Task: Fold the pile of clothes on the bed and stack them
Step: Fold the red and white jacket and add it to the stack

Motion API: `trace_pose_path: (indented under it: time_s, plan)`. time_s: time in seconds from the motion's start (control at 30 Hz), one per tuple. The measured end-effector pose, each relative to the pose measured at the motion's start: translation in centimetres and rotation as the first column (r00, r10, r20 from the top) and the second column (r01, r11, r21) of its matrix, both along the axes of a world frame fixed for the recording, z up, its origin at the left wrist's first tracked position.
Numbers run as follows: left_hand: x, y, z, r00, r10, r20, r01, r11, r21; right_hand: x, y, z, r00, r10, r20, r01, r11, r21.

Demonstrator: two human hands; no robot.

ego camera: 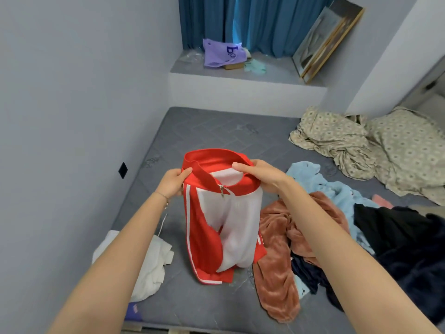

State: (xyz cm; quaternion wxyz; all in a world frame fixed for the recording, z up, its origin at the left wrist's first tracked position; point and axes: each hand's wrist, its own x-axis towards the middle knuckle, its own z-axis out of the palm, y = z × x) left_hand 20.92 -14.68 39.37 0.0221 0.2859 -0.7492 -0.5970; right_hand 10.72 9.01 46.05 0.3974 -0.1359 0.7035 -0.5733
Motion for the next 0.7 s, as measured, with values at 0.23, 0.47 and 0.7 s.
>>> trace_pose_path:
  time_s: [0.23, 0.47, 0.7]
  plan:
    - [-1.4, -0.3, 0.4, 0.993, 0.087, -0.086, -0.075, 0.988, 0.132, 0.1, 3.6, -1.4, 0.961, 0.271, 0.054, -0.268, 0.962, -0.054]
    - [-2.5, 0.6, 0.7, 0.983, 0.172, -0.072, -0.14, 0.936, 0.323, 0.4, 4.7, -3.0, 0.937, 0.326, -0.128, -0.294, 0.931, 0.215]
    - [-2.0, 0.7, 1.1, 0.994, -0.084, -0.064, 0.099, 0.954, 0.284, -0.1, 5.0, -3.1, 0.986, 0.085, -0.144, -0.065, 0.988, 0.137]
